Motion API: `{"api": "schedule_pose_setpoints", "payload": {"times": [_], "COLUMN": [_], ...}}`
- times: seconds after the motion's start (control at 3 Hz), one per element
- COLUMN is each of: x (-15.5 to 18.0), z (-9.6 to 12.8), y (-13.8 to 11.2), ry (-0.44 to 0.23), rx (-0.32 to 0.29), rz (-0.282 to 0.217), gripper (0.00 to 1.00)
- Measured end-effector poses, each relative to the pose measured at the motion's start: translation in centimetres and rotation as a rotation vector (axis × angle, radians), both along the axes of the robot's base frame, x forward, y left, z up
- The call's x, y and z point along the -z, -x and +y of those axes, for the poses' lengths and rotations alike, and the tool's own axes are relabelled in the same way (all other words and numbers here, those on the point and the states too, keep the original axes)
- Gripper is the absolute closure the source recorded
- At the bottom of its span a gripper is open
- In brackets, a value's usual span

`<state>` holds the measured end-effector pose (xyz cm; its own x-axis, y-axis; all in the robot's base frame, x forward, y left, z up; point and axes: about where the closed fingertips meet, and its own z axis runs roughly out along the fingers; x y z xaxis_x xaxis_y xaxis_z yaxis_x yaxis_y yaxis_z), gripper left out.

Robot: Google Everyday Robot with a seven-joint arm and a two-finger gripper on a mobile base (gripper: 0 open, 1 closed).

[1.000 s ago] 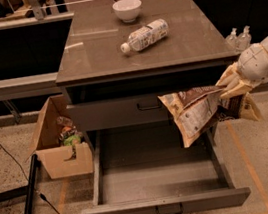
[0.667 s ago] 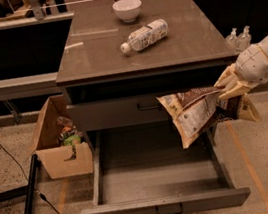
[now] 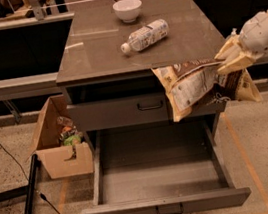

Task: Pick brown chip bag from middle drawer and place on counter

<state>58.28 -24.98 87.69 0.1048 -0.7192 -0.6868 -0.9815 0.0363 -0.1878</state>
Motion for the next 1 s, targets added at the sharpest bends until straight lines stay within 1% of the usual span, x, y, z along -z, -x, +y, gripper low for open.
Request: {"api": "schedule_pose_setpoints", "payload": {"times": [0.33, 0.67, 1.0], "x": [-3.7, -5.7, -5.6], "z": [0.4, 1.6, 2.5], "y": [-1.4, -5.1, -10.1], "ry": [0.0, 0.033, 0.056], "rx": [0.02, 0.066, 0.164], "rz": [0.018, -0.005, -0.046], "gripper": [1.0, 1.0, 1.0]}}
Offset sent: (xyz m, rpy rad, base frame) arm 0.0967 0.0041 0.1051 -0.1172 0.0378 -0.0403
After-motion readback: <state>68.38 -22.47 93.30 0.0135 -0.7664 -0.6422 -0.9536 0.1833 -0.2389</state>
